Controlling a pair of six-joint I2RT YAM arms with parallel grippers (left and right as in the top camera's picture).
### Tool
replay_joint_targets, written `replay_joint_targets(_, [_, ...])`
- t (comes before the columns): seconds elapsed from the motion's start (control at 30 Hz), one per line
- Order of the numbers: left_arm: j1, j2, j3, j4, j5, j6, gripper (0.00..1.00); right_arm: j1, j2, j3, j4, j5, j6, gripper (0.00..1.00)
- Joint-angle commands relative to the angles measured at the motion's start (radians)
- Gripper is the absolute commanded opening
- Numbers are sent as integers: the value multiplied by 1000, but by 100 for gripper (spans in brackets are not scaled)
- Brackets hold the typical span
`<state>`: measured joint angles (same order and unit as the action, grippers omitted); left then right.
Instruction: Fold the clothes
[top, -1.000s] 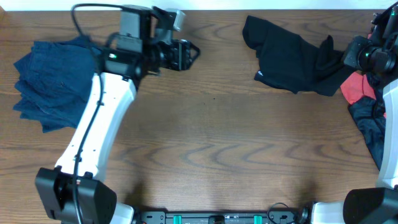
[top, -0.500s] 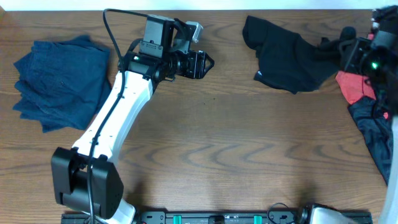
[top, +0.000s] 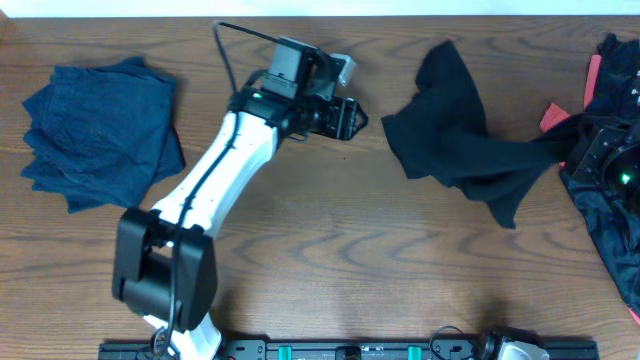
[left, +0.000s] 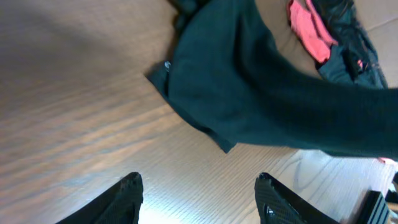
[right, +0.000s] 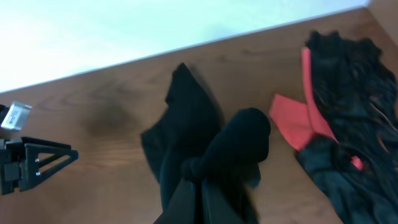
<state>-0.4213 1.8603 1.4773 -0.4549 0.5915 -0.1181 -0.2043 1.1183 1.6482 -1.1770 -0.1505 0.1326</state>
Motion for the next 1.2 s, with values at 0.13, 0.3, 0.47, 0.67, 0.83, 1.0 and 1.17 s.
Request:
replay_joint_targets(0.13, [-64, 115, -5, 76, -8, -37, 71, 15, 35, 6, -26, 61, 1, 1])
replay_joint_targets(0.3, [-89, 183, -5, 176, -8, -49, 72, 15, 38, 6, -43, 61, 0, 1])
replay_joint_targets(0.47, [-93, 232, -5, 302, -8, -152, 72, 15, 38, 6, -47, 61, 0, 1])
replay_joint_targets(0.67, [-93, 285, -5, 413, -8, -247, 72, 15, 39, 6, -46, 61, 0, 1])
replay_joint_targets(0.83, [-93, 326, -5, 438, -8, -346, 72, 15, 39, 6, -46, 61, 0, 1])
replay_joint_targets(1.0, [-95, 338, -5, 438, -7, -408, 72, 15, 39, 6, -46, 61, 0, 1])
replay_joint_targets(1.17, [-102, 341, -5, 443, -8, -525, 71, 15, 39, 6, -46, 61, 0, 1])
